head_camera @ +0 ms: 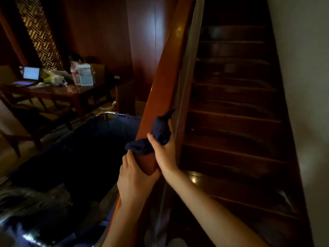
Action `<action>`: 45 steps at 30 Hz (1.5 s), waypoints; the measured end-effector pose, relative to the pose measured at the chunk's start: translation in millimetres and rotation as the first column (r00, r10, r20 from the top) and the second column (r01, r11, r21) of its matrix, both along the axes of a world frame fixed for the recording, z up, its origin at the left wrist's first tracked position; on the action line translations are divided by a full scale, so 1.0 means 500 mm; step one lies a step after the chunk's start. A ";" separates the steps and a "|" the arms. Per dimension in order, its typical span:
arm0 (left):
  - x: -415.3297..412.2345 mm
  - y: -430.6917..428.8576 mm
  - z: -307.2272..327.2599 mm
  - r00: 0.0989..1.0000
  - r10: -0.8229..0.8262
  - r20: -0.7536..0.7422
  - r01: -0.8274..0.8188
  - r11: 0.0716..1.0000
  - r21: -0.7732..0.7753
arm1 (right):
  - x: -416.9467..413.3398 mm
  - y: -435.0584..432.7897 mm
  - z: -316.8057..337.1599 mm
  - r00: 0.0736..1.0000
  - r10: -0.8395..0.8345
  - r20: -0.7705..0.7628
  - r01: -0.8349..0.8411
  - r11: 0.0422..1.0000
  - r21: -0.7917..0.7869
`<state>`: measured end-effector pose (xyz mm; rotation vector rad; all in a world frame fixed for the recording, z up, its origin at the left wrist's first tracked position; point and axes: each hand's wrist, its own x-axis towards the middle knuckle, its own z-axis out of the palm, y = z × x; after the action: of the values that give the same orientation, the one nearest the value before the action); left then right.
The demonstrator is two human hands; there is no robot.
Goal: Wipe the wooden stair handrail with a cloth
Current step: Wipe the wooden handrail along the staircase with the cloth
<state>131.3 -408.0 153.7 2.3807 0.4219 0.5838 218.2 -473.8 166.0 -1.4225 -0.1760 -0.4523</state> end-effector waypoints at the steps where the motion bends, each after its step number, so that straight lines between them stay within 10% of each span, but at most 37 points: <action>1: -0.011 0.002 -0.011 1.000 0.007 -0.010 -0.006 1.000 0.007 | 0.012 -0.004 0.014 1.000 0.001 -0.021 -0.001 1.000 -0.015; 10: -0.060 0.006 -0.026 0.998 0.029 0.056 -0.030 1.000 0.007 | 0.147 -0.006 0.138 0.985 -0.118 -0.122 0.123 0.992 0.032; 18: -0.067 0.024 -0.069 0.997 -0.069 0.039 0.069 0.998 0.004 | -0.107 0.013 -0.098 0.995 0.021 -0.096 -0.028 0.997 -0.071; 25: -0.116 0.059 -0.082 0.974 -0.226 0.019 0.227 0.973 -0.032 | 0.125 0.009 0.115 0.965 -0.257 -0.060 0.233 0.936 -0.264; 31: -0.128 0.074 -0.090 0.960 -0.279 0.027 0.280 0.957 -0.077 | 0.193 0.005 0.171 0.900 -0.326 0.288 0.418 0.465 -0.780; 35: -0.123 0.076 -0.107 0.952 -0.298 0.064 0.302 0.950 -0.074 | 0.099 0.036 0.148 0.939 -0.057 0.339 0.336 0.355 -0.872; 39: -0.116 0.077 -0.121 0.943 -0.329 0.054 0.332 0.940 -0.073 | -0.019 0.053 0.055 0.944 0.253 0.210 0.214 0.013 -0.977; 45: -0.116 0.081 -0.136 0.926 -0.365 0.101 0.378 0.909 -0.175 | 0.143 0.111 0.250 0.976 -0.022 0.218 0.180 -0.489 -0.854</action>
<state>73.4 -367.7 85.8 2.1714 -0.0118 0.4214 289.8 -418.4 291.1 -3.4647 -0.6744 -0.5030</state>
